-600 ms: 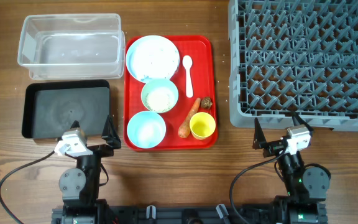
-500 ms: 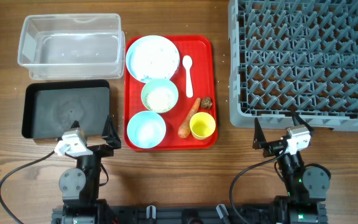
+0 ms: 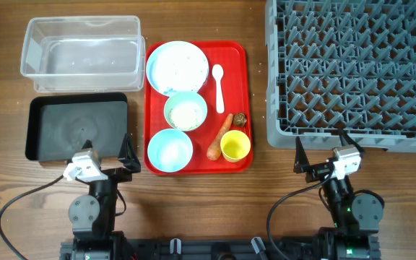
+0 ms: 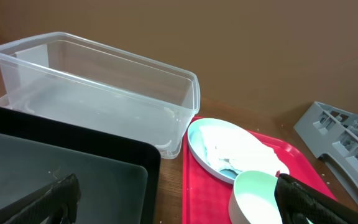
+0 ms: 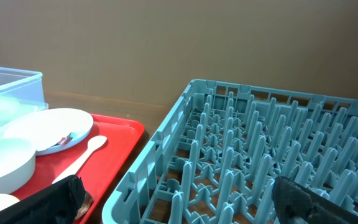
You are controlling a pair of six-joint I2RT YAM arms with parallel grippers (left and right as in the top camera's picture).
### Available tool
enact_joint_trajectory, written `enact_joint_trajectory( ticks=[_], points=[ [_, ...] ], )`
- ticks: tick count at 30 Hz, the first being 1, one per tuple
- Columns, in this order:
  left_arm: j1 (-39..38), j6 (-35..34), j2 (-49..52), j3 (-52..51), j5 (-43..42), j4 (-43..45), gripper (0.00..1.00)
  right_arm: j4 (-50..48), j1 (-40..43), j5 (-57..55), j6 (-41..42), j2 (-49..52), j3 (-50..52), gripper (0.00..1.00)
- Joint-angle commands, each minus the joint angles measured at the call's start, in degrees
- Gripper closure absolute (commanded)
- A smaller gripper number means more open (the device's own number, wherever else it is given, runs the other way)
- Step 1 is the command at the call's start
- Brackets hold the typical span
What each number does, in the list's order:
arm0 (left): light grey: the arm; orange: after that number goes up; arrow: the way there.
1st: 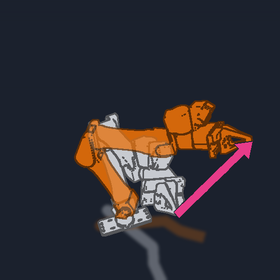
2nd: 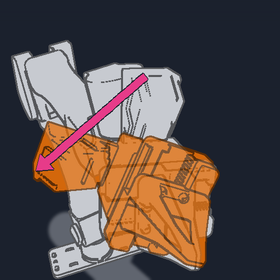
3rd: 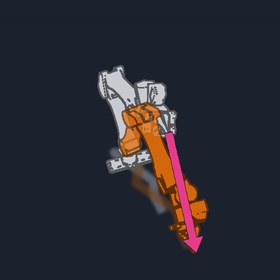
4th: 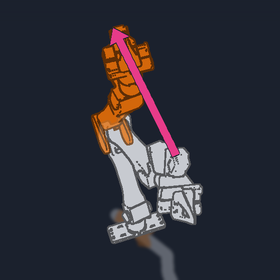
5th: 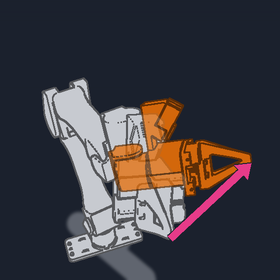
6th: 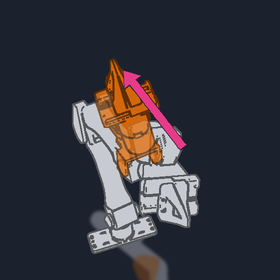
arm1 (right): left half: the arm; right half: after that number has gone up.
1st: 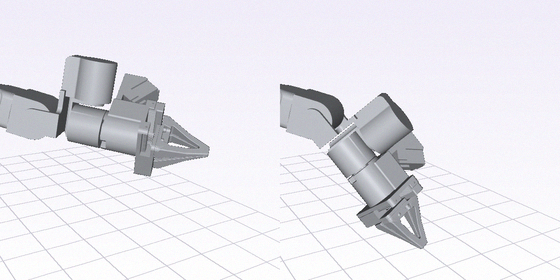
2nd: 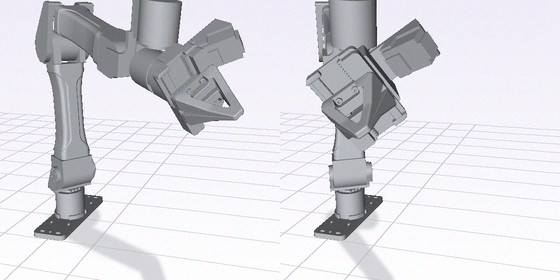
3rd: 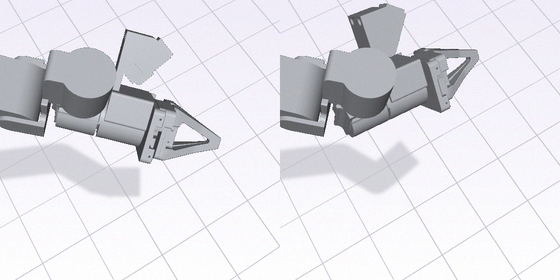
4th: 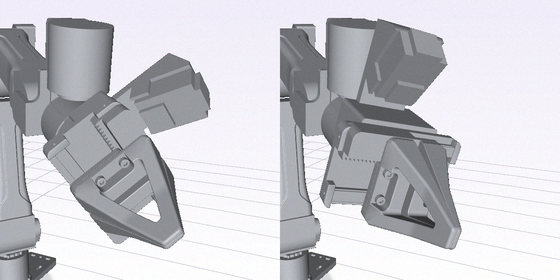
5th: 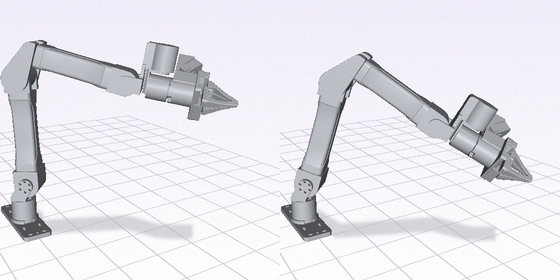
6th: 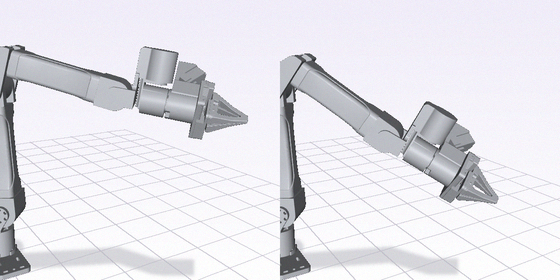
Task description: Sort waste into correct bins and load items into the dishwasher rack
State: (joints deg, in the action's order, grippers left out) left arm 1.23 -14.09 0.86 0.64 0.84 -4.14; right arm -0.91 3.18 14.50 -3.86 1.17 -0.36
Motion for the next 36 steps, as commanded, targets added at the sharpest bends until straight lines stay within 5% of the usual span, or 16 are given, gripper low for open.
enact_joint_trajectory(
  ticks=[1,36],
  points=[
    [0.22,-0.28,0.07,-0.33,0.52,0.09,0.00,-0.28,-0.22,-0.61,0.90,-0.15,0.07,0.00],
    [0.22,-0.33,0.07,1.62,-4.44,4.76,0.00,-4.96,-0.22,1.16,1.05,-0.15,-0.28,0.00]
  ],
)
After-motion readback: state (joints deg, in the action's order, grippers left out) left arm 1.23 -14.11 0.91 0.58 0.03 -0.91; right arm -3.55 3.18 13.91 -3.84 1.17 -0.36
